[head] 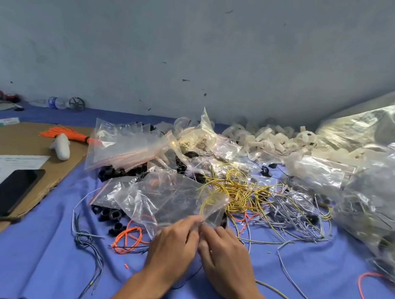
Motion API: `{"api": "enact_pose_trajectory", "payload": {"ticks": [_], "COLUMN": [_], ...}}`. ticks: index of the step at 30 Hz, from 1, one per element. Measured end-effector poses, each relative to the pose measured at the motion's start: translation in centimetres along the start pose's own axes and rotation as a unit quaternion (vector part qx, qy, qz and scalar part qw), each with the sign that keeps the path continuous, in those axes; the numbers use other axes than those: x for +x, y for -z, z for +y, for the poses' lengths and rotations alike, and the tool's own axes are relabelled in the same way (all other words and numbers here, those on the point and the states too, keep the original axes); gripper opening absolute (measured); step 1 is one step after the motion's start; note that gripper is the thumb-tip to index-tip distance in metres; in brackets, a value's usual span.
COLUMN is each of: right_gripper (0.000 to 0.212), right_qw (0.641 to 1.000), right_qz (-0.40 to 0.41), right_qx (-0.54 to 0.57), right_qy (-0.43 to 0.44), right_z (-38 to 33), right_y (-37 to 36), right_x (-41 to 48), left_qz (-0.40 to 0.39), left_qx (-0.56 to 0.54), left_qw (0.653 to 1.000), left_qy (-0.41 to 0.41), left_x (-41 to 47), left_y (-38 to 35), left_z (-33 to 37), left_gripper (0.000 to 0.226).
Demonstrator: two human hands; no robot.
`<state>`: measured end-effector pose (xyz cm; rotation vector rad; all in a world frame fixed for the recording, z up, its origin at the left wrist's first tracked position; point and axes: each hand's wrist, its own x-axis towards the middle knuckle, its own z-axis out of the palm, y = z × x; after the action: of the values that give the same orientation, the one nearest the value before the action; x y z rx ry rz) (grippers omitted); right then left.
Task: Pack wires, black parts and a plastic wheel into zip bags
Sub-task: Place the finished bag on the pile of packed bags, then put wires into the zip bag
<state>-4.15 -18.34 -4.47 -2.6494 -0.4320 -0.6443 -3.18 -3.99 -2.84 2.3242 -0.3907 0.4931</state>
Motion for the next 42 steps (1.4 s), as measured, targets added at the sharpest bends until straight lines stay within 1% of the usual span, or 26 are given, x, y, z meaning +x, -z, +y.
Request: {"api": "enact_pose_trajectory", "payload": {"ticks": [1, 3, 5, 6, 7, 8, 10, 12, 14, 15, 16, 18, 20, 22, 25, 26, 28, 30, 32, 33, 35, 37, 38, 40, 41, 42], "right_gripper": [0.030, 0.032, 0.032, 0.030, 0.027, 0.021, 0.009, 0.016, 0.013, 0.015, 0.019, 0.023, 0.020, 0.018, 0.014, 0.013, 0.011, 0.010, 0.011, 0.012, 0.012, 0.011, 0.009, 0.011, 0.011, 0.009], "right_qw": [1.000, 1.000, 0.998, 0.998, 0.997, 0.996, 0.995, 0.996, 0.995, 0.995, 0.994, 0.992, 0.991, 0.988, 0.989, 0.991, 0.993, 0.994, 0.991, 0.989, 0.985, 0.977, 0.979, 0.986, 0.985, 0.978], "right_qz": [-0.001, 0.019, 0.052, 0.056, 0.063, 0.073, 0.075, 0.066, 0.068, 0.075, 0.087, 0.106, 0.119, 0.131, 0.123, 0.115, 0.107, 0.112, 0.127, 0.130, 0.089, 0.057, 0.033, -0.018, -0.070, -0.123], "right_qx": [0.006, 0.003, -0.027, -0.033, -0.038, -0.045, -0.056, -0.061, -0.069, -0.066, -0.060, -0.045, -0.030, -0.024, -0.027, -0.024, -0.012, 0.001, 0.022, 0.031, 0.047, 0.043, 0.031, -0.005, -0.031, -0.048], "right_qy": [-0.003, -0.008, -0.007, -0.010, -0.009, -0.007, -0.017, -0.022, -0.021, -0.024, -0.027, -0.042, -0.059, -0.074, -0.074, -0.068, -0.039, 0.004, 0.041, 0.068, 0.142, 0.199, 0.199, 0.167, 0.152, 0.158], "right_z": [-0.1, -0.2, -0.4, -0.5, -0.5, -0.6, -0.7, -0.6, -0.6, -0.6, -0.5, -0.5, -0.5, -0.5, -0.4, -0.4, -0.5, -0.5, -0.6, -0.8, -1.9, -3.3, -3.9, -4.7, -5.1, -5.6], "right_y": [0.1, 0.4, 0.6, 0.7, 0.8, 0.8, 0.8, 0.4, 0.1, 0.1, 0.1, 0.3, 0.4, 0.6, 0.5, 0.5, 0.3, 0.3, 0.6, 0.7, 1.0, 1.4, 1.7, 2.5, 3.0, 3.6], "right_x": [0.0, 0.0, 0.0, 0.0, 0.0, 0.0, 0.1, 0.1, 0.1, 0.0, 0.0, 0.0, 0.0, 0.1, 0.2, 0.2, 0.1, 0.1, -0.1, -0.2, -0.3, -0.2, 0.1, 0.8, 1.1, 1.6], "left_qz": [0.005, 0.032, 0.094, 0.116, 0.125, 0.121, 0.067, -0.003, -0.036, -0.020, 0.014, 0.108, 0.202, 0.271, 0.316, 0.312, 0.277, 0.205, 0.109, 0.076, 0.041, 0.020, 0.008, -0.024, -0.037, -0.044], "left_qx": [0.007, -0.001, -0.022, -0.023, -0.009, 0.023, 0.127, 0.183, 0.209, 0.203, 0.186, 0.135, 0.066, 0.036, 0.044, 0.047, 0.055, 0.074, 0.106, 0.128, 0.150, 0.130, 0.114, 0.107, 0.110, 0.106], "left_qw": [1.000, 0.994, 0.976, 0.969, 0.969, 0.974, 0.982, 0.983, 0.977, 0.978, 0.981, 0.983, 0.974, 0.961, 0.948, 0.949, 0.959, 0.976, 0.988, 0.988, 0.988, 0.991, 0.993, 0.992, 0.990, 0.988], "left_qy": [-0.027, -0.107, -0.195, -0.215, -0.212, -0.191, -0.119, -0.027, 0.032, 0.044, 0.045, 0.060, 0.076, 0.036, -0.015, -0.018, -0.006, 0.017, 0.039, 0.036, 0.011, -0.015, -0.027, -0.059, -0.083, -0.103], "left_x": [-0.3, -0.9, -1.3, -1.4, -1.3, -1.2, -1.3, -1.1, -0.6, -0.2, 0.1, 0.4, 0.6, 0.6, 0.6, 0.7, 0.5, -0.2, -1.0, -1.4, -1.8, -1.8, -1.6, -1.4, -1.5, -1.8], "left_y": [0.4, 1.2, 1.6, 1.7, 1.7, 1.7, 1.3, 0.8, 0.9, 1.2, 1.7, 2.9, 3.7, 4.1, 4.7, 4.9, 4.8, 4.3, 3.7, 3.3, 2.9, 3.2, 3.8, 5.3, 6.0, 6.7], "left_z": [0.5, 1.9, 2.9, 3.2, 3.2, 3.2, 2.7, 1.6, 0.0, -0.6, -0.9, -1.1, -1.6, -1.8, -1.9, -2.0, -2.1, -2.2, -1.8, -1.5, -0.5, 0.5, 1.0, 1.9, 2.4, 2.9], "left_gripper": [0.031, 0.030, 0.026, 0.025, 0.026, 0.029, 0.044, 0.053, 0.050, 0.047, 0.044, 0.044, 0.048, 0.047, 0.043, 0.043, 0.044, 0.041, 0.050, 0.053, 0.049, 0.045, 0.044, 0.047, 0.048, 0.049]}}
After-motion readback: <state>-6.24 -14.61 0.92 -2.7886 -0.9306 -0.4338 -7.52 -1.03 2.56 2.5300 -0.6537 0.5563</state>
